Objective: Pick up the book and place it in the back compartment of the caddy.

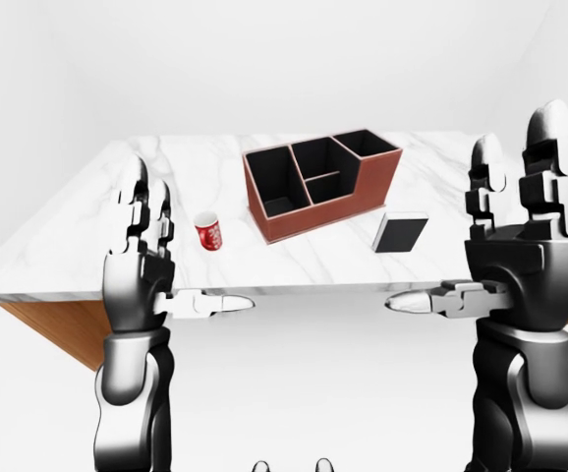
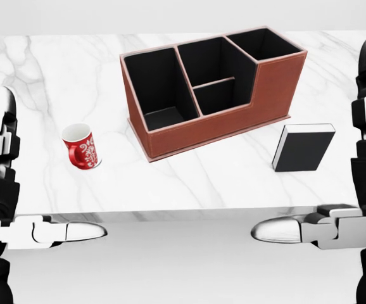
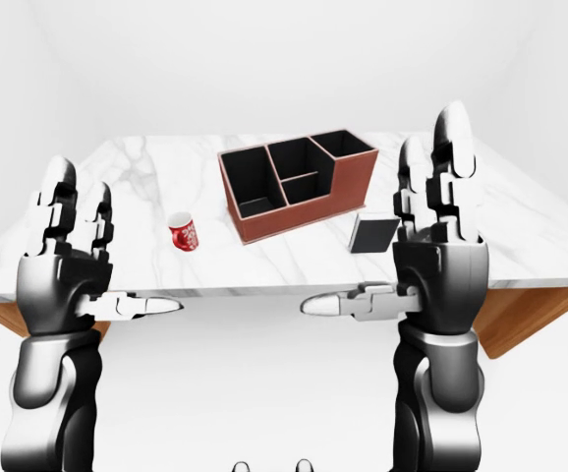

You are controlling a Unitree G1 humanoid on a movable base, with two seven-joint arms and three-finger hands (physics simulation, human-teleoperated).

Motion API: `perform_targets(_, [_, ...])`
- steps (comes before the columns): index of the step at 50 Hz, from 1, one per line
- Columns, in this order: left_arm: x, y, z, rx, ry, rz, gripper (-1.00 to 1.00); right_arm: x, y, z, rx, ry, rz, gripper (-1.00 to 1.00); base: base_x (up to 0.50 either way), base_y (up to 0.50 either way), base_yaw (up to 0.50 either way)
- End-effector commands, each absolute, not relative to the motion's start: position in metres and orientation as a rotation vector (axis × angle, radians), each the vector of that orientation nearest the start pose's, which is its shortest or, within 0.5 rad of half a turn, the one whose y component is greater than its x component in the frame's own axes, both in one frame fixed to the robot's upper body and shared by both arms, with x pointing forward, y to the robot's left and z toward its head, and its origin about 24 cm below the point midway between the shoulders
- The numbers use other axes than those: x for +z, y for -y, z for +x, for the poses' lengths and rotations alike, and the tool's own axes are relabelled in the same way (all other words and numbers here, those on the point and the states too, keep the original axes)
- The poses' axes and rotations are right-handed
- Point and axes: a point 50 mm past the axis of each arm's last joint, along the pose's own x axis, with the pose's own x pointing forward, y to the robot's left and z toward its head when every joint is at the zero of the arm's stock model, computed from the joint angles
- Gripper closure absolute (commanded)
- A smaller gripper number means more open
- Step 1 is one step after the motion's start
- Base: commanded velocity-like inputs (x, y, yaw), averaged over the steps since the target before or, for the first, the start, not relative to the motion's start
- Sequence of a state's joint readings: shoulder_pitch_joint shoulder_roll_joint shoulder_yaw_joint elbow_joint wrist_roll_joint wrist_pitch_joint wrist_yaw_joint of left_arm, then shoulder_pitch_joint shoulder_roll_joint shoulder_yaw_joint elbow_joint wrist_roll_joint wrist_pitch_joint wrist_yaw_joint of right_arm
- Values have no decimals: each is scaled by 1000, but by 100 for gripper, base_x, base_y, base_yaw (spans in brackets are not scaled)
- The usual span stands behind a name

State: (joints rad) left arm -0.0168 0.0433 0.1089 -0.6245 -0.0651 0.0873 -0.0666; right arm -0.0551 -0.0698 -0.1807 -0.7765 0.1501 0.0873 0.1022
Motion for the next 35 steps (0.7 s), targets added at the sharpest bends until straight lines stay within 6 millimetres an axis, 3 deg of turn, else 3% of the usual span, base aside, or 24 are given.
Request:
perform_targets(1, [188, -169, 214, -4, 607, 26, -100, 231, 179, 187, 37, 843, -14, -100, 50, -5, 0])
perform_targets(35, [185, -169, 215, -5, 596, 32, -100, 229, 180, 190, 28, 825, -61, -100, 50, -5, 0])
